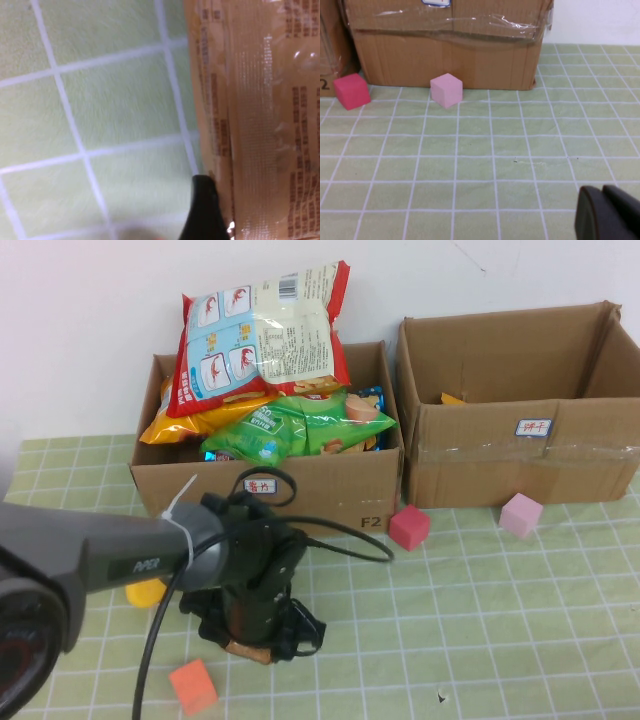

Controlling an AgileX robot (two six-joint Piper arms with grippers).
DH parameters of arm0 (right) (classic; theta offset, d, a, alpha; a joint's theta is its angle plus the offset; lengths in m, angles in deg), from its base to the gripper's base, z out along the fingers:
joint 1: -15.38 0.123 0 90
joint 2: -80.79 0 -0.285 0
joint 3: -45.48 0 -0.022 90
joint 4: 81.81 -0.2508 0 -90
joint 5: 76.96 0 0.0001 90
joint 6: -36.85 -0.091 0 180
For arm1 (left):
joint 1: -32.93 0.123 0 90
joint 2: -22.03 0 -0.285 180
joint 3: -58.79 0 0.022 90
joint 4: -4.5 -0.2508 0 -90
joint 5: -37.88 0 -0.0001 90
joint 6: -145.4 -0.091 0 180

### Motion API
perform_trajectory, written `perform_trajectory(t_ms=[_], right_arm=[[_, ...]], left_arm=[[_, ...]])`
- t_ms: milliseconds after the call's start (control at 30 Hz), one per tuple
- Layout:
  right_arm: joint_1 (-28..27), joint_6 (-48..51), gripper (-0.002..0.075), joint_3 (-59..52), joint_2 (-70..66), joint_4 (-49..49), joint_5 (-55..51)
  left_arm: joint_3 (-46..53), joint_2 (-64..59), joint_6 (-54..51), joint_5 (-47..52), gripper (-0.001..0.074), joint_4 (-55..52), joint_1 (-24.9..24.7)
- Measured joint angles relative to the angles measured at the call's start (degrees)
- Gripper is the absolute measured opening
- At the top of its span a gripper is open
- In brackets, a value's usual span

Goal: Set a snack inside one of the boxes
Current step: Pick up the biscuit, then place the biscuit in the biscuit box

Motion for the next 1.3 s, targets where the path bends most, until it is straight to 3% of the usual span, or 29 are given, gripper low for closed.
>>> perform_trajectory(t_ms=[333,467,600,1000,1300], right_arm=[[0.0,0.0,-0.0002,0.0,0.0,0.0,0.0],[0.0,0.0,-0.0002,0.0,0.0,0.0,0.0],[0.0,0.0,-0.0002,0.0,0.0,0.0,0.0],[0.0,0.0,-0.0002,0.0,0.0,0.0,0.0],[0.0,0.0,-0.0002,0.0,0.0,0.0,0.0]], left_arm=[[0.0,12.6,-18.7,9.5,0.044,-0.4,-9.5],[0.1,18.1,-19.4,5.3,0.044,-1.6,-13.8],[0.2,22.3,-19.3,-5.5,0.044,-4.6,-16.4],[-0.6,20.3,-18.1,-48.9,0.044,-7.9,-12.4],[-14.1,8.2,-18.1,-56.3,0.044,-7.9,-5.6]])
